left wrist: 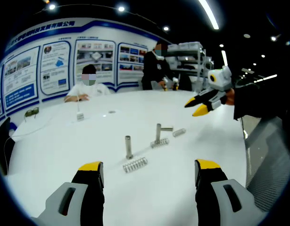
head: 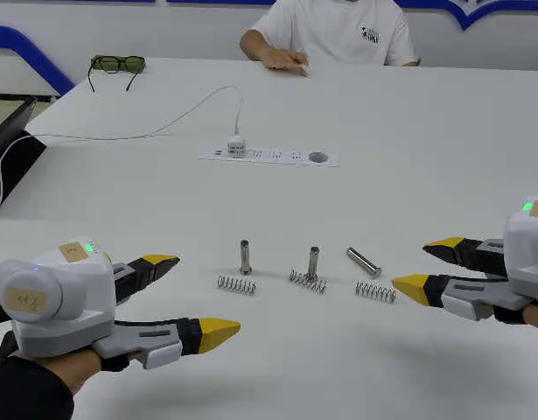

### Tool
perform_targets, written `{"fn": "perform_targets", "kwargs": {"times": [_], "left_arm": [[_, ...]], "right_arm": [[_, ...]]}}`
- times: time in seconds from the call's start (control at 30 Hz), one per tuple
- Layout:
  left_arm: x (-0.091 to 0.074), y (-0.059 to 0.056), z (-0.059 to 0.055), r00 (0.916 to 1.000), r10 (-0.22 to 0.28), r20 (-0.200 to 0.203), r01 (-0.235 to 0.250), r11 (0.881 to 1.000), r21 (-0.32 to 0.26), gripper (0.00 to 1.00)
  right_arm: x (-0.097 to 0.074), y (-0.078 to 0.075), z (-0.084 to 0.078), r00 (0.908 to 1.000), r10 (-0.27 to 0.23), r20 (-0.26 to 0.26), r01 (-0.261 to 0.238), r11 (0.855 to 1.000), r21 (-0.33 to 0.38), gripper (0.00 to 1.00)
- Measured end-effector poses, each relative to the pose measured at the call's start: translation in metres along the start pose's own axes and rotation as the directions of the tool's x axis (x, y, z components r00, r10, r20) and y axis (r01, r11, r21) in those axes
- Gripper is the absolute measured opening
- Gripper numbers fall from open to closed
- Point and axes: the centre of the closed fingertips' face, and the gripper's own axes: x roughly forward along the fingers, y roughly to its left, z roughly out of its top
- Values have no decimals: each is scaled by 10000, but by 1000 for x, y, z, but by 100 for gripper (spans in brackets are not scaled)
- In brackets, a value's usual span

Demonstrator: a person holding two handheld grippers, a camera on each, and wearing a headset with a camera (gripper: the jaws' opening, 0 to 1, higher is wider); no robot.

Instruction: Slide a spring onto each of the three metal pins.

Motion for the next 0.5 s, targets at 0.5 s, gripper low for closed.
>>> {"fn": "perform_targets", "kwargs": {"times": [0.5], "left_arm": [[0,-4,0,10000,44,10,-44,10000,2,80]], "right_arm": [[23,-15,9,9979,-139,-625,129,9998,-157,31]]}}
